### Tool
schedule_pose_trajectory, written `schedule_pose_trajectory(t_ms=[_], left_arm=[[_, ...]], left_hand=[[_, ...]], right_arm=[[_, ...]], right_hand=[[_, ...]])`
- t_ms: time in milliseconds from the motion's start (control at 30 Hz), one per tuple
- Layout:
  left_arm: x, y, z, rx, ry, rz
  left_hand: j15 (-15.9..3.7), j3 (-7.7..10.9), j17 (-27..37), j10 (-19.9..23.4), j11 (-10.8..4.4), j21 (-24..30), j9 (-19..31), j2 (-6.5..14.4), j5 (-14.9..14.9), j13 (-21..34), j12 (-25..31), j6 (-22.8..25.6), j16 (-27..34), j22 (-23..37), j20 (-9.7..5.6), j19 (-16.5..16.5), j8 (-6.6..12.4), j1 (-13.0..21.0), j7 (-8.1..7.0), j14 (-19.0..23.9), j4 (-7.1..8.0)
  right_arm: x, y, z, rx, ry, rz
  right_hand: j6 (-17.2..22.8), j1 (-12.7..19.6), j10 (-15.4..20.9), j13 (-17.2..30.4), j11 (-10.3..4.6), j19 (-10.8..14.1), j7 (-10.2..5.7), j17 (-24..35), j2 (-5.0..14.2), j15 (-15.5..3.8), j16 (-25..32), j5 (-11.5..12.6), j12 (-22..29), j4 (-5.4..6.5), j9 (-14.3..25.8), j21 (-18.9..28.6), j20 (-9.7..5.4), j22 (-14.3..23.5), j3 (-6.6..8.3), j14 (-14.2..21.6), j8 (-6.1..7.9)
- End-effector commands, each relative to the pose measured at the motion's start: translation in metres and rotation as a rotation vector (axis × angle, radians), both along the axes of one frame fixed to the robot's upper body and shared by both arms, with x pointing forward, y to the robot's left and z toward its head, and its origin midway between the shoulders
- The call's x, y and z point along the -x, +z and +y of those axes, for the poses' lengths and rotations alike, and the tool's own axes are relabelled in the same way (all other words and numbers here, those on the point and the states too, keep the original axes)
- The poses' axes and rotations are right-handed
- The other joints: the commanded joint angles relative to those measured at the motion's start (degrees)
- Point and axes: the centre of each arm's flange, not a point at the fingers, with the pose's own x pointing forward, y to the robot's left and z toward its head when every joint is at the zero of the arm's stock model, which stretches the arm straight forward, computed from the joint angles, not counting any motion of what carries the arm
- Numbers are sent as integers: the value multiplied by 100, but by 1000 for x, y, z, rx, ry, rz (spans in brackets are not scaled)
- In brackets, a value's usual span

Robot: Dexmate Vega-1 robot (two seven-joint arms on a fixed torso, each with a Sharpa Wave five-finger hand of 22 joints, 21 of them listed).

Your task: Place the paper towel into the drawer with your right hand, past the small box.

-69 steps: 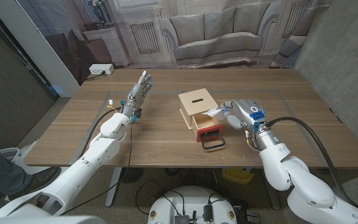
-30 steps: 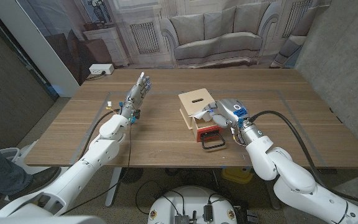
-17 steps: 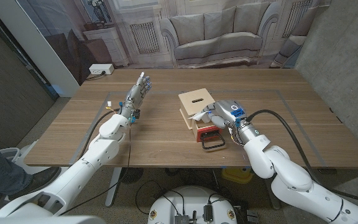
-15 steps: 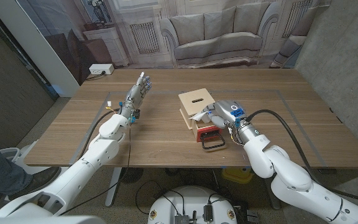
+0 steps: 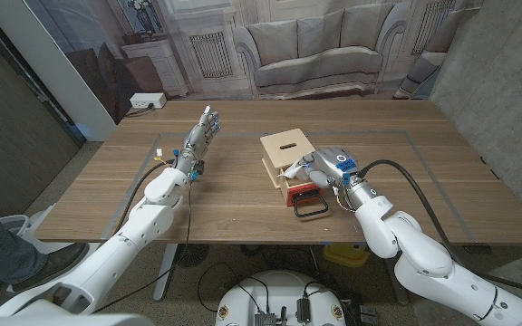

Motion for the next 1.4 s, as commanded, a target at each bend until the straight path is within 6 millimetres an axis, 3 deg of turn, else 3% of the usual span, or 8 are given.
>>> schedule_pose_trajectory(t_ms=[33, 400, 1400], left_arm=[[5, 0, 0, -5, 9, -3], [7, 1, 0, -11, 8, -3], [3, -7, 2, 0, -1, 11]], left_hand=[[9, -27, 24, 33, 21, -8, 20, 18, -19, 10, 1, 24, -6, 11, -23, -27, 2, 25, -10, 27, 20], [8, -36, 24, 32, 25, -8, 20, 22, -23, 10, 0, 45, -6, 11, -22, -27, 9, 27, 0, 25, 20], [7, -57, 24, 34, -5, -10, 20, 31, -31, 10, 1, 52, -6, 12, -14, -36, 6, 36, 10, 24, 18]], right_arm=[[-6, -8, -4, 4, -25, 26], [-11, -18, -3, 11, -30, 63], [-13, -19, 13, 66, -4, 96]], right_hand=[[28, 24, 38, 16, 15, 32, -4, 20, 10, -578, -2, 17, -9, -4, 22, 27, -700, 30, -21, 66, -21], [43, 10, 45, 17, 6, 31, 4, 16, -1, -573, -18, 17, -28, 0, 24, 33, -701, 30, -30, 61, -33], [35, -15, 43, 20, -7, 25, -4, 17, 5, -573, -33, 21, -70, 16, 27, 42, -699, 31, -40, 69, -71]])
